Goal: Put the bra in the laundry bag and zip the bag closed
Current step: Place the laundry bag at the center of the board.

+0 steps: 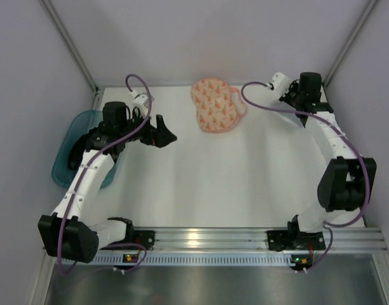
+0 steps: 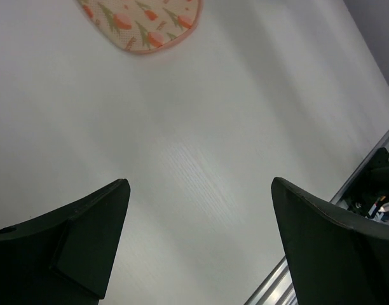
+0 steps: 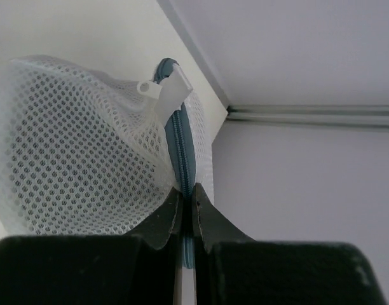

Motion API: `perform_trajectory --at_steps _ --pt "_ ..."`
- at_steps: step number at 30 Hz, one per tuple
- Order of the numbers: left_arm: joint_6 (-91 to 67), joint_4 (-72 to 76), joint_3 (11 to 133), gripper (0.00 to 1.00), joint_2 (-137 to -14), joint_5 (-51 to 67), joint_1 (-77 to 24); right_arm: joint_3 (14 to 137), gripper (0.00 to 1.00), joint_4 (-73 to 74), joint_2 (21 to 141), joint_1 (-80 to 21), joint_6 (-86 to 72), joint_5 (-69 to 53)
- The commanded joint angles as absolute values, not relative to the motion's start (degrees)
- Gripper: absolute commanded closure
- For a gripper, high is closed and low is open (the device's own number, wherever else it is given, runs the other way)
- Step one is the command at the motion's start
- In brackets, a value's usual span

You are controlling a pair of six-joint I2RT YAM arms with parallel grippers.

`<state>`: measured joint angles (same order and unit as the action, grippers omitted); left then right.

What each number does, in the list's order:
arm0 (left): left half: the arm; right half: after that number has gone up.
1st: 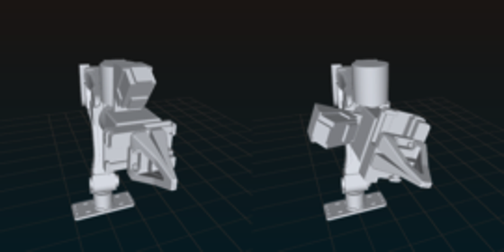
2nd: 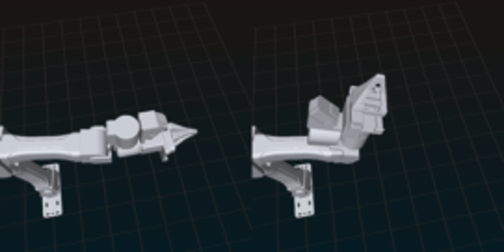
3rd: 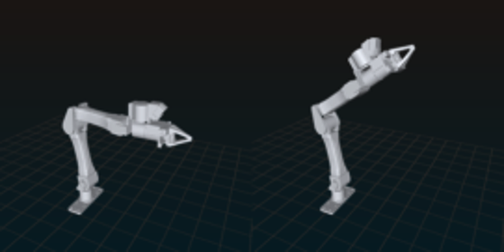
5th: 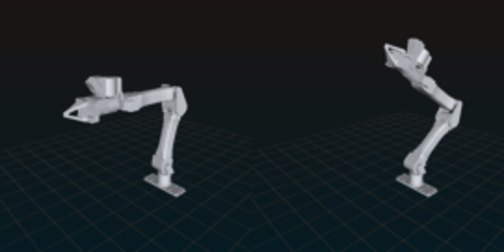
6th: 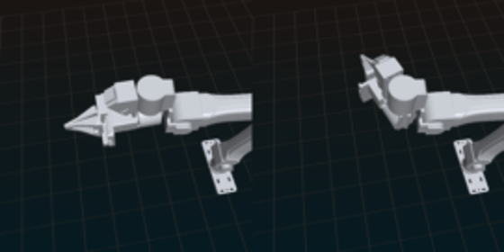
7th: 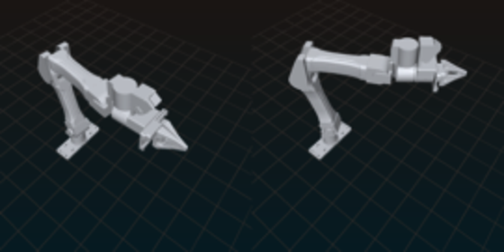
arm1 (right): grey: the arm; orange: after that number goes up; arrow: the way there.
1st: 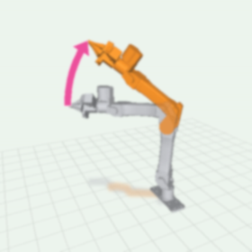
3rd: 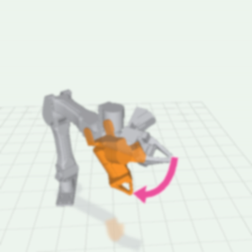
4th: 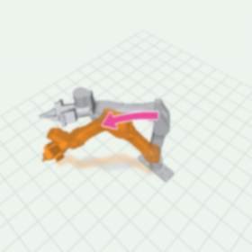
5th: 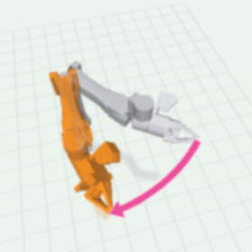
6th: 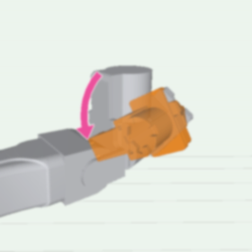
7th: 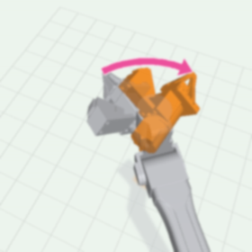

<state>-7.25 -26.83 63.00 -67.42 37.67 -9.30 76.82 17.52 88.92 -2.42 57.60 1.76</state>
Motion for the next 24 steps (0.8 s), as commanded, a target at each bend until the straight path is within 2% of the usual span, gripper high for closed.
perform_trajectory --at_steps 1,6,9,10,11,12,13,14,15,18,19,20,24 --pt "-5.8 -27.3 64.9 0.01 -67.4 31.4 -9.1 82.0 1.00 1.2 96.0 -0.7 66.2 6.3" --pt "-7.0 -24.1 62.1 0.01 -66.3 26.8 -9.1 83.1 1.00 -14.6 108.8 -0.6 75.7 12.6" --pt "-4.1 -23.7 62.0 0.01 -68.1 27.9 -9.1 84.9 1.00 -13.5 114.9 -0.7 75.7 16.0" --pt "-3.3 -23.6 62.2 0.01 -69.1 29.1 -9.1 85.5 0.93 -11.5 115.8 -0.9 74.5 16.0" --pt "-0.9 -24.1 62.4 0.01 -70.0 30.5 -9.1 86.0 0.80 -10.0 116.4 -1.0 73.0 16.1" --pt "-0.5 -24.2 62.6 0.01 -71.4 31.5 -9.1 87.2 0.77 -8.1 116.9 -1.1 70.0 15.5" --pt "1.9 -24.0 62.8 0.01 -72.2 32.9 -9.2 87.4 0.67 -5.3 116.5 -1.1 68.1 15.2" --pt "4.7 -24.0 63.4 0.01 -72.9 32.4 -9.8 87.6 0.61 -4.4 116.2 -1.1 66.2 14.6" --pt "6.6 -24.0 64.1 0.01 -74.8 30.8 -10.9 88.7 0.56 -0.4 114.8 -1.1 62.6 13.7" --pt "12.5 -23.9 68.6 0.12 -80.1 24.1 -16.2 89.3 0.52 6.1 110.5 -1.1 56.3 10.2" --pt "13.6 -23.9 70.6 0.15 -82.2 22.3 -18.1 89.5 0.41 7.6 109.3 -1.1 54.8 9.2" --pt "14.7 -24.0 74.6 0.19 -84.4 18.8 -21.3 89.7 0.36 9.3 108.2 -1.2 53.4 8.4" --pt "13.0 -23.3 86.6 0.28 -99.2 16.8 -25.8 92.0 0.23 17.7 101.2 -1.3 43.7 3.9"
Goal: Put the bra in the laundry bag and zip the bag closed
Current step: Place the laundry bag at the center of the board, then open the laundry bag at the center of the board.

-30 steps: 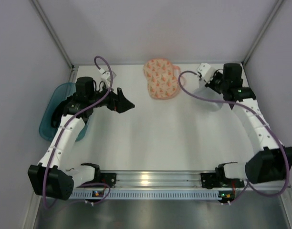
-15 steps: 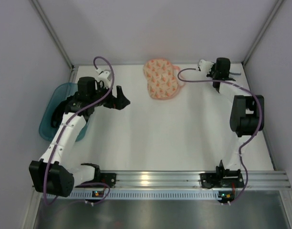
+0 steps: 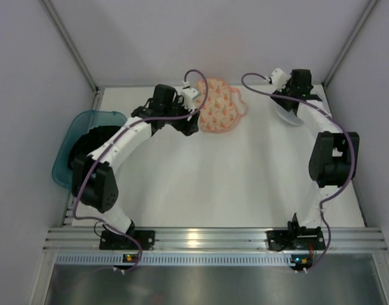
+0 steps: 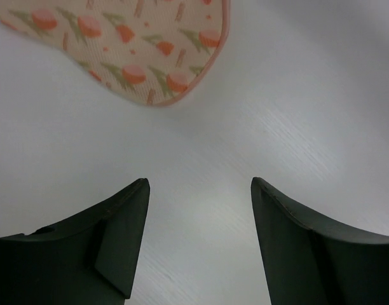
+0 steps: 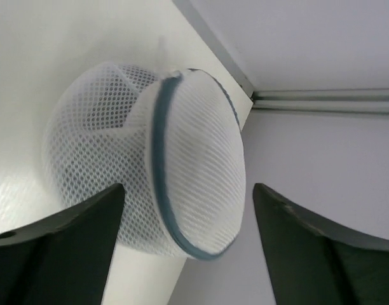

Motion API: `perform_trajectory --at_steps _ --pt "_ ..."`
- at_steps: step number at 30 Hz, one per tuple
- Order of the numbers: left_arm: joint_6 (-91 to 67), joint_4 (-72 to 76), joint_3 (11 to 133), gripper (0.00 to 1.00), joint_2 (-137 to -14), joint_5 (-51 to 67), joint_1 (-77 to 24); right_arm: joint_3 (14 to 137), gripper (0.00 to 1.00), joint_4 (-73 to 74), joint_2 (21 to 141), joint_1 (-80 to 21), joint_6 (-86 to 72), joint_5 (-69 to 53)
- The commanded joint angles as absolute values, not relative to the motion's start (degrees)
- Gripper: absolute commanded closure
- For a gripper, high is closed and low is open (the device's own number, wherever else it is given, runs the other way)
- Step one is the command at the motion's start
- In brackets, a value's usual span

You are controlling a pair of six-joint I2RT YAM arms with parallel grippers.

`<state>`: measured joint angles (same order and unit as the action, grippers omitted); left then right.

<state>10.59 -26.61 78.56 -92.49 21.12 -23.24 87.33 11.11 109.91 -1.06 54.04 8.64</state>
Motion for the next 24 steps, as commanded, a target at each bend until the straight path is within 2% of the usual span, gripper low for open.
perform_trajectory --at_steps 1,4,6,11,14,17,22,24 --pt "12.9 -22.4 88.9 0.30 -101.7 16.1 -27.2 92.2 0.14 18.8 99.9 -1.4 42.2 3.1" --pt "13.4 -22.1 99.6 0.40 -111.8 15.1 -30.0 92.4 0.01 22.8 94.3 -1.3 37.2 0.4" --pt "12.7 -22.1 106.9 0.45 -118.7 16.6 -30.9 92.6 0.01 26.5 90.9 -1.3 34.5 -3.2" --pt "9.1 -22.0 118.2 0.47 -129.2 17.4 -32.7 91.1 0.01 31.8 82.6 -0.9 28.2 -7.6" --pt "8.4 -19.6 120.1 0.51 -132.8 16.3 -33.9 87.4 0.01 33.0 77.2 -0.5 25.1 -9.8" --pt "8.1 -16.7 120.6 0.51 -134.8 15.6 -35.0 83.2 0.00 33.9 73.1 -0.6 23.2 -11.7" --pt "6.7 -15.0 122.1 0.55 -138.2 15.2 -35.9 79.0 0.01 35.2 70.1 -0.5 22.1 -12.1" --pt "6.2 -13.7 122.3 0.61 -139.9 15.1 -35.9 77.4 0.01 35.5 68.6 -0.5 22.8 -12.4"
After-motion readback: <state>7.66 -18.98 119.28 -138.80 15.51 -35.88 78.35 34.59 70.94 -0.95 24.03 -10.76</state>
